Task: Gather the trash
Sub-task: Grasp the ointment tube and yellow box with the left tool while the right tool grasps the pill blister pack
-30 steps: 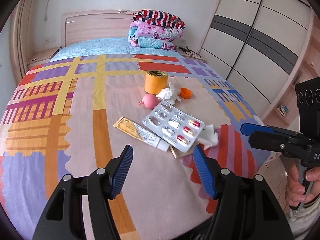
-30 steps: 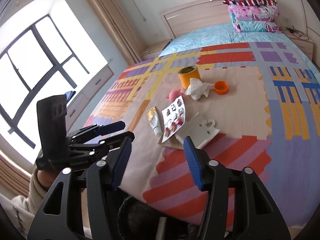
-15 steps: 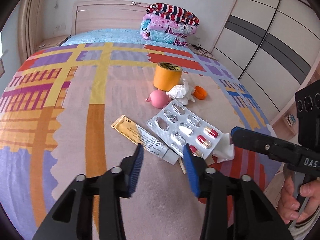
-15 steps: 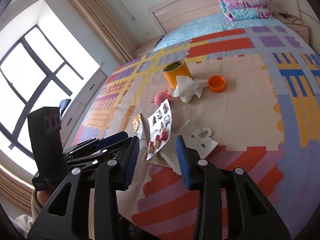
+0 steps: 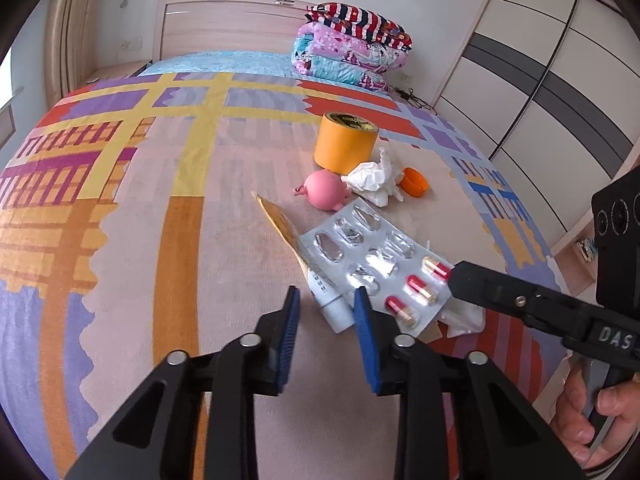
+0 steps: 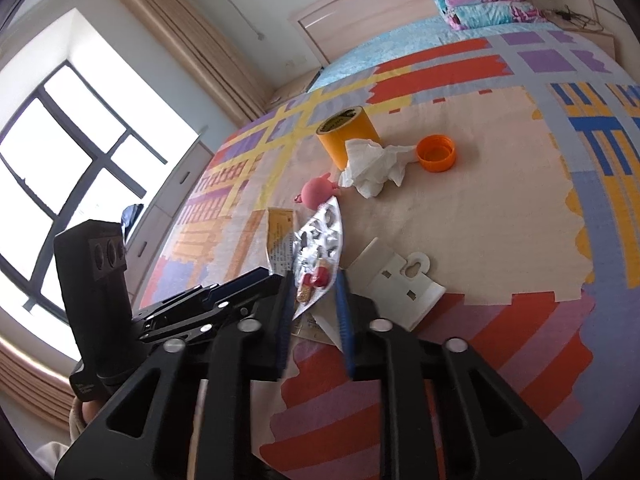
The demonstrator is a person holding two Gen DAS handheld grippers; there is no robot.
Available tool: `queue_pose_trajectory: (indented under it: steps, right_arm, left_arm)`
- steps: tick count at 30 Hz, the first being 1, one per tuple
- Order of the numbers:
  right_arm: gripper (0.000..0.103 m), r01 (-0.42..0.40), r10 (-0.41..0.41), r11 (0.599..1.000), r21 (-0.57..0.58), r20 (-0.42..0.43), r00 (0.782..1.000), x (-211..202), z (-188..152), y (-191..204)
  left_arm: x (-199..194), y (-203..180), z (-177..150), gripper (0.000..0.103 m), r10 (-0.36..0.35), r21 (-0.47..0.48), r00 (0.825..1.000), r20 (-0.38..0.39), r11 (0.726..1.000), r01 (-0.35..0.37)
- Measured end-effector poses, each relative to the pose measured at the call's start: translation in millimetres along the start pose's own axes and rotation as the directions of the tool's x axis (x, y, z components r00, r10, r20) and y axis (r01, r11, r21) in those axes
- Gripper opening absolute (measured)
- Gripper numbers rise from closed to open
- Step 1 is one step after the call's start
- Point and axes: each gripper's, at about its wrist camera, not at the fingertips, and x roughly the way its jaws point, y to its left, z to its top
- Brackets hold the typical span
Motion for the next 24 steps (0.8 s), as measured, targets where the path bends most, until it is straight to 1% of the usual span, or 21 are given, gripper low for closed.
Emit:
queue_pose_trajectory:
  steps: [5, 6, 8, 14, 24]
  right_arm:
    - [0.009, -0.004, 0.004, 1.000, 0.008, 0.001, 1.000, -1, -2, -1]
    - [0.004, -0.007, 0.006, 1.000, 0.009, 0.005, 1.000, -3, -2, 0]
    - [0.003, -0.009, 0.009, 1.000, 0.006, 0.016, 1.000, -8, 0, 1]
    - [0.002, -0.015, 0.016, 1.000, -0.014, 0.038, 0.999, -19, 1, 5]
    - [0.002, -0.003, 0.005, 0.999, -0.045, 0.053, 0.999, -34, -2, 16]
  left_arm:
    - [2, -5, 0, 0.017, 0.002, 0.018, 1.000, 0.001, 1.000, -0.002]
    - [1, -4, 0, 0.016, 0.001, 0.015, 1.000, 0.002, 1.000, -0.002]
    - [-1, -2, 0, 0.015, 0.008, 0.010, 1.000, 0.006, 1.000, -0.008]
    - [-18, -2, -2, 0.015, -0.001, 0.022, 0.999, 0.032, 1.000, 0.001]
    - [-50, -3, -10, 0.014, -0.010, 0.061, 0.997, 0.073, 0.998, 0.006]
